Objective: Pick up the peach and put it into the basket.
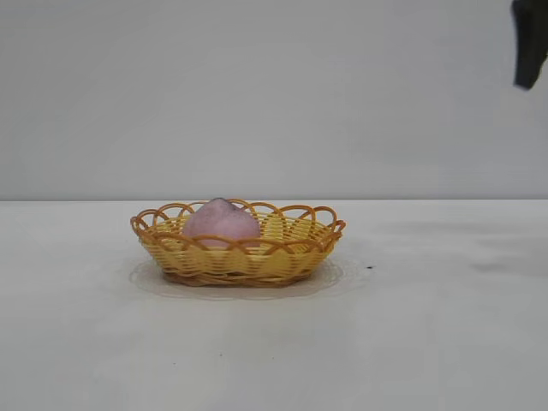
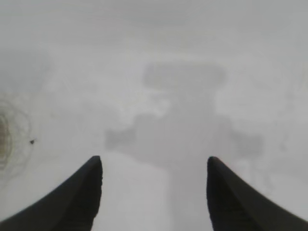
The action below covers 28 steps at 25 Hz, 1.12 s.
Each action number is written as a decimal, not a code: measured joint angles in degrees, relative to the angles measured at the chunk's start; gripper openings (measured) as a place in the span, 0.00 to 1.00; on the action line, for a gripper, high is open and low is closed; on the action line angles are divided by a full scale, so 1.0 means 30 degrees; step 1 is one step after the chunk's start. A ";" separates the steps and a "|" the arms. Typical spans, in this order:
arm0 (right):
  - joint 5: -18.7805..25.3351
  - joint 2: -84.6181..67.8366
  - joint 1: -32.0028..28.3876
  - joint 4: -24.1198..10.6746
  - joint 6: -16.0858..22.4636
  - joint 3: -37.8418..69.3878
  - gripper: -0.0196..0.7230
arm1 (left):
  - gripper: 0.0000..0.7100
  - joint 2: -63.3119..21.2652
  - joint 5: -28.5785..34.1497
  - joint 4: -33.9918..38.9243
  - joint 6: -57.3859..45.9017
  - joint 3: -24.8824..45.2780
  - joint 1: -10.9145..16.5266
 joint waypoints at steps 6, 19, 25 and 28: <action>0.0827 -0.6495 0.0000 -0.1907 0.1760 0.4279 0.63 | 0.55 0.0000 0.0000 0.0000 0.0000 0.0000 0.0000; 0.4563 -2.1643 0.0000 -0.1766 0.1963 0.9689 0.63 | 0.55 0.0000 0.0000 0.0000 0.0000 0.0000 0.0000; 0.4248 -2.4643 0.0000 -0.1663 0.1644 1.2314 0.63 | 0.55 0.0000 0.0000 0.0000 0.0000 0.0000 0.0000; 0.4163 -2.6516 0.0000 -0.1663 0.1567 1.2712 0.63 | 0.55 0.0000 0.0000 0.0000 0.0000 0.0000 0.0000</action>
